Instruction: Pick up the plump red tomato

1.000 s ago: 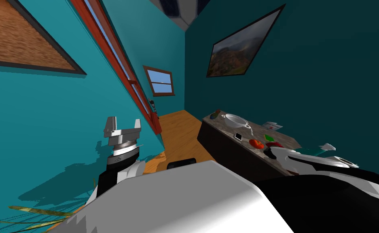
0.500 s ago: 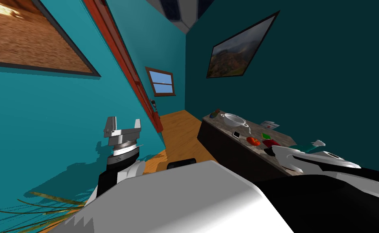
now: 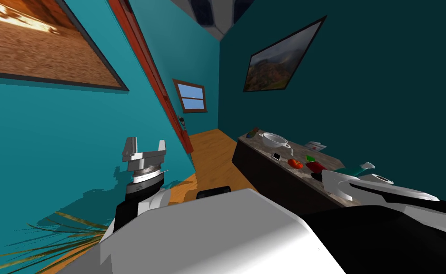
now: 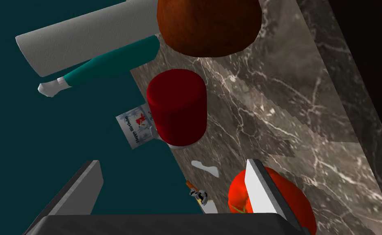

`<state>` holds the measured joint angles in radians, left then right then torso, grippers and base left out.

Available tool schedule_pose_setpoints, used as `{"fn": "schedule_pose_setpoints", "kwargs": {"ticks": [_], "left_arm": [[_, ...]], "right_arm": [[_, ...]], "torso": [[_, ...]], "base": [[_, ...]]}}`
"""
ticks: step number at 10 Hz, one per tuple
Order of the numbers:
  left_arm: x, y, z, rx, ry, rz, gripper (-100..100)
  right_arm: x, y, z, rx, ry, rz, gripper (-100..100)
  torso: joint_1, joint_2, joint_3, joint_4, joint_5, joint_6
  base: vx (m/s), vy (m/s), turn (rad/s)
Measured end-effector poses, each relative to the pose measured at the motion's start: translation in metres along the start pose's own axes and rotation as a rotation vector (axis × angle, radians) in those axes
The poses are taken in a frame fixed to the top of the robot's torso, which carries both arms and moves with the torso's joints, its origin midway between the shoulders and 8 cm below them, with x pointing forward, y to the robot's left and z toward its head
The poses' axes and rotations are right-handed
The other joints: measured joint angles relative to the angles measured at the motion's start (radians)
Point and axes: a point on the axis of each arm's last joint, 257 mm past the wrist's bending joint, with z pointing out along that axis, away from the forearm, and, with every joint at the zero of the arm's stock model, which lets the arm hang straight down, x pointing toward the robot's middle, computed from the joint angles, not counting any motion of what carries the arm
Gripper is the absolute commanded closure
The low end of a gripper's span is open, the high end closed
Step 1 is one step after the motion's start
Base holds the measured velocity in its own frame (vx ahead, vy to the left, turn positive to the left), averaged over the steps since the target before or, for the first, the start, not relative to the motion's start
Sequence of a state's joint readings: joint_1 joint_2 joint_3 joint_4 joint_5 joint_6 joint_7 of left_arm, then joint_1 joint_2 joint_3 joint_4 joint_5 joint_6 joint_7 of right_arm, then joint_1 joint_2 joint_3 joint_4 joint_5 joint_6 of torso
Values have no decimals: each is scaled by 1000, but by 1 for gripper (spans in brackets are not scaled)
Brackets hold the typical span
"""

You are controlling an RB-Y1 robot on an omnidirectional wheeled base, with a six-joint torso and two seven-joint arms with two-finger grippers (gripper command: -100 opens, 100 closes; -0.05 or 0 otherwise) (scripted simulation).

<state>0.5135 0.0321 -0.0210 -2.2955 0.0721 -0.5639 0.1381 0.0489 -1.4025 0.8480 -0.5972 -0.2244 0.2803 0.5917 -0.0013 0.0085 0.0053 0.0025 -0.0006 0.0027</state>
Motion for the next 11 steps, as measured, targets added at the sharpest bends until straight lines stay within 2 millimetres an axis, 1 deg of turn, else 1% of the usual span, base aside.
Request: {"fn": "schedule_pose_setpoints", "kwargs": {"ticks": [3, 6, 11], "left_arm": [[0, 0, 0, 0, 0, 0, 0], [0, 0, 0, 0, 0, 0, 0], [0, 0, 0, 0, 0, 0, 0]], "right_arm": [[9, -4, -2, 18, 44, 167, -100], [18, -3, -5, 24, 88, 313, -100], [37, 8, -9, 30, 168, 540, -100]], "torso": [[-1, -1, -1, 0, 0, 0], [-2, -2, -1, 0, 0, 0], [-3, -3, -1, -1, -1, 0]], "base": [[-56, -13, 15], [-46, -21, 18], [-51, -32, 22]]}}
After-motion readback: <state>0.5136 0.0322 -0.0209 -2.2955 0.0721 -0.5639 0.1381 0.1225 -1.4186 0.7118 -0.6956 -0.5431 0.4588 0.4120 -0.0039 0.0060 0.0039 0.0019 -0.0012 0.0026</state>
